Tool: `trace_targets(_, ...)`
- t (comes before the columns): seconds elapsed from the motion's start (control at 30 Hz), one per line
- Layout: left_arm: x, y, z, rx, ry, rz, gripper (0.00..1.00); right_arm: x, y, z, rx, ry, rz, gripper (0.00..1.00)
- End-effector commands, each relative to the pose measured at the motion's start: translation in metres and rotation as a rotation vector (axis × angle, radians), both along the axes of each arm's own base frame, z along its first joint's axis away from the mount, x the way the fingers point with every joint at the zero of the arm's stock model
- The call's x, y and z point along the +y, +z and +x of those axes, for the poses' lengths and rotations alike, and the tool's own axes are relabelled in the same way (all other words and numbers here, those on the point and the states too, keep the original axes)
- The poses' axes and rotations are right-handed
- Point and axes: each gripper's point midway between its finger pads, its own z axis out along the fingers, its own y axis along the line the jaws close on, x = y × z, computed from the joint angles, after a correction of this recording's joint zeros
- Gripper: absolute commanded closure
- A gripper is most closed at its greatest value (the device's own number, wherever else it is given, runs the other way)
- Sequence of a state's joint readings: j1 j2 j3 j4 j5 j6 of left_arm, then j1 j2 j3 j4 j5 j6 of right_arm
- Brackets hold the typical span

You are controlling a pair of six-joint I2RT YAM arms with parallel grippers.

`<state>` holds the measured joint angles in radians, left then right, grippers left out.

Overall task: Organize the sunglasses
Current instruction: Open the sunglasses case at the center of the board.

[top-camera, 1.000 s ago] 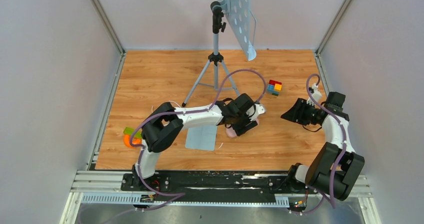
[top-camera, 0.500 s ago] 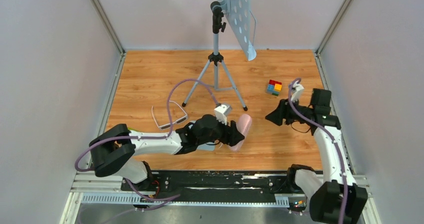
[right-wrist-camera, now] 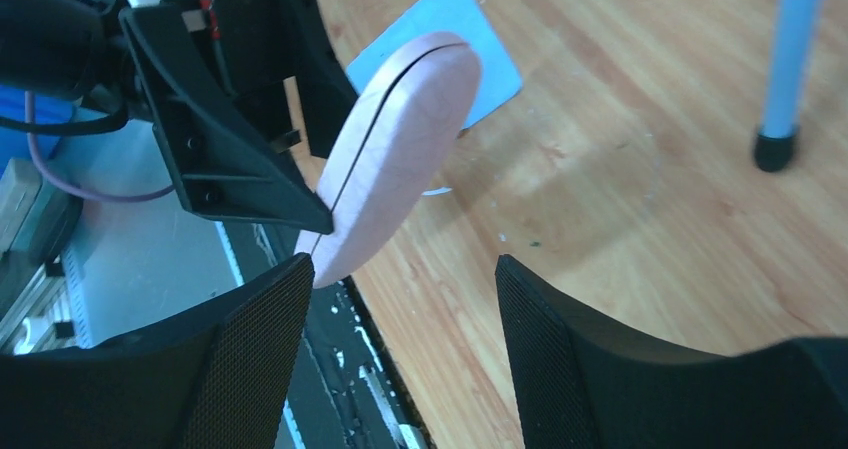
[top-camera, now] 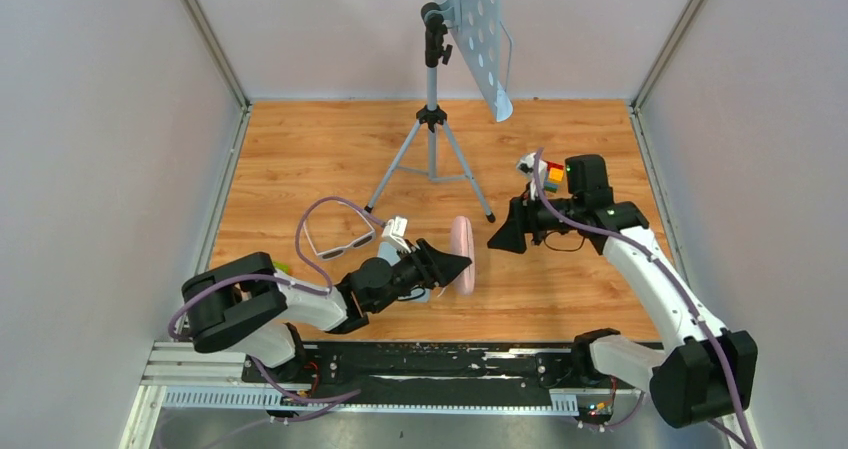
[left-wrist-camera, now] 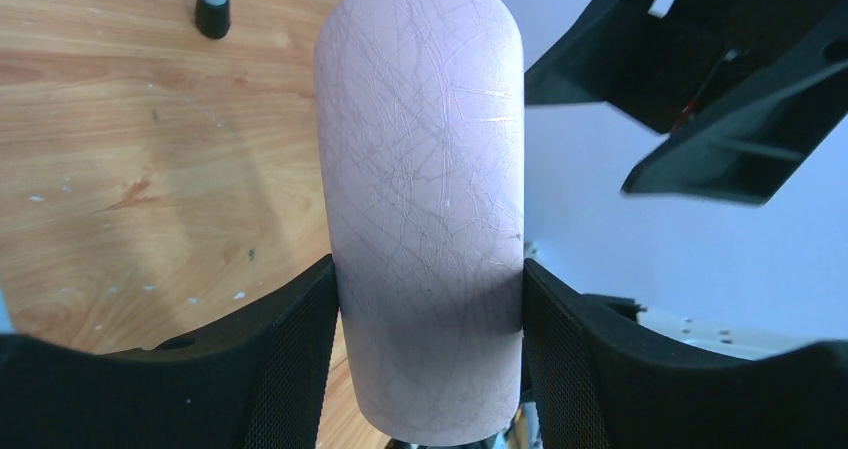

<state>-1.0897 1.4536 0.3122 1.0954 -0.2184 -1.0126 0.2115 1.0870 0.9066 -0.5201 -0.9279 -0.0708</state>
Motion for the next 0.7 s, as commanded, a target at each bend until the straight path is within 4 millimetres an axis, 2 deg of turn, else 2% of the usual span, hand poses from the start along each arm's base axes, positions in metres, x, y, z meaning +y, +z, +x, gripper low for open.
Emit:
trace_targets(0.0, 0.001, 0.037, 0.005, -0.024, 0.041, -0.211, 1.00, 0.019, -0.003, -0.007, 0.062, 0.036, -0.007, 0.27)
trace_targets(0.13, -0.001, 0.033, 0.004, -0.012, 0.031, -0.229, 1.00, 0.026, -0.010, -0.001, 0.094, 0.051, -0.023, 0.26)
trace_targets(0.37, -0.004, 0.030, 0.003, 0.003, 0.023, -0.263, 1.00, 0.043, -0.016, -0.004, 0.112, 0.111, -0.041, 0.27)
trace_targets(0.67, -0.010, 0.034, 0.001, -0.005, -0.002, -0.280, 1.00, 0.044, -0.031, -0.001, 0.122, 0.102, -0.087, 0.31)
